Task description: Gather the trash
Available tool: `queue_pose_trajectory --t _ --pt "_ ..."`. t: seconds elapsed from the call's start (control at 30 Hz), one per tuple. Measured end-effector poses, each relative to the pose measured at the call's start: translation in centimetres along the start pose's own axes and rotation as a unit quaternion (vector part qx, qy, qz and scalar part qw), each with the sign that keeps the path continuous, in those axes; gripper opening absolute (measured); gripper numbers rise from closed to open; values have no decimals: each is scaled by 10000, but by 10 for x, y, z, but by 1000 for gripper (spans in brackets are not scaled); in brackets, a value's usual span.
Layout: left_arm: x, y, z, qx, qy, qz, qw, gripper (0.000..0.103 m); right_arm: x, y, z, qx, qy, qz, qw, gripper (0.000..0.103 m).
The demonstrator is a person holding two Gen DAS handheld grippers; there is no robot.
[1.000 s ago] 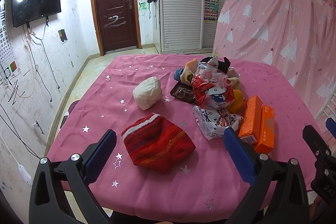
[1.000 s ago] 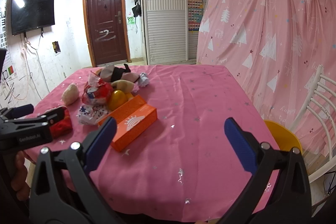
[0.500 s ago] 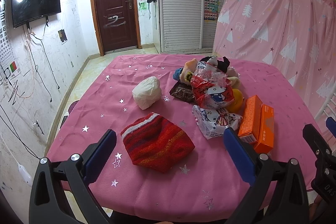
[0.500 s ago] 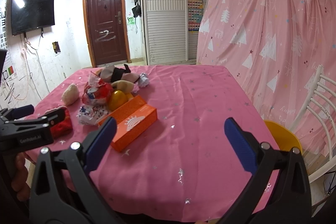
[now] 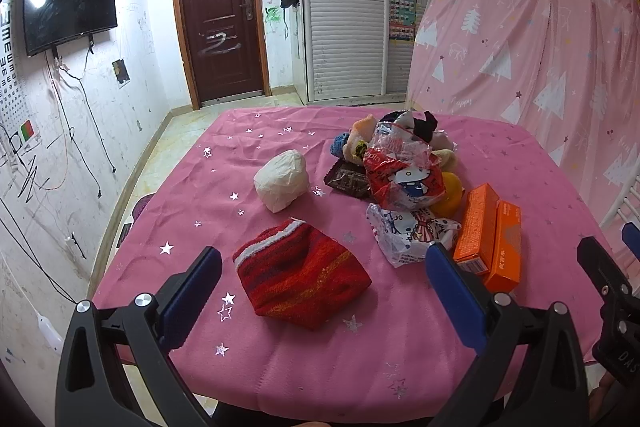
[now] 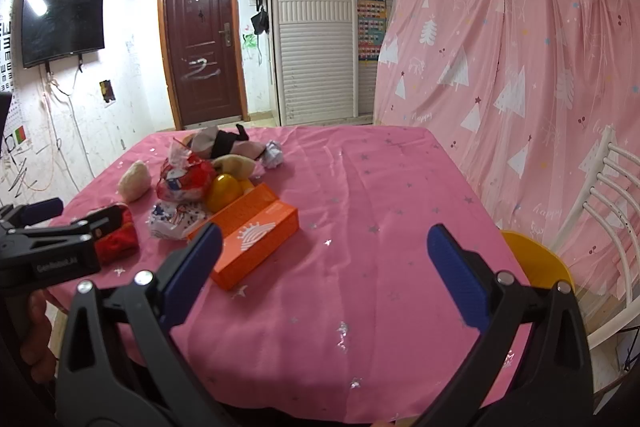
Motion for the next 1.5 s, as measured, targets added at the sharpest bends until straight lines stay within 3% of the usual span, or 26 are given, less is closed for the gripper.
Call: queue_pose_trajectory --t 0.67,0.9,1.1,1.23,1.43,1.5 --pt "-11 0 6 -108 -90 -23 9999 95 1 -5 -7 62 -25 35 10000 98" --pt "-7 -26 28 -20 -2 338 9994 95 1 -36 12 -508 81 534 9972 98" --pt "2 -51 43 387 131 650 9970 95 7 -75 29 -919 -35 1253 9878 98" --pt "6 -57 44 656 81 713 9953 95 11 -81 30 -946 -157 1387 9857 98" --pt "12 -62 35 1146 10 710 9909 92 17 -77 19 -678 -147 1439 9872 98" --pt "12 -64 33 1012 -39 655 9927 87 16 -78 15 -540 -163 1446 9879 98"
Point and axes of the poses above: each gripper's, at about its wrist camera, not at the fingertips, and y roughly against the way its jaws point, z to its left, x to its underside, the point moved 1 cm from there along -y, roughly the way its jaws point, and after that the axes turned 6 degrees about -y, right-handed, at the moved point
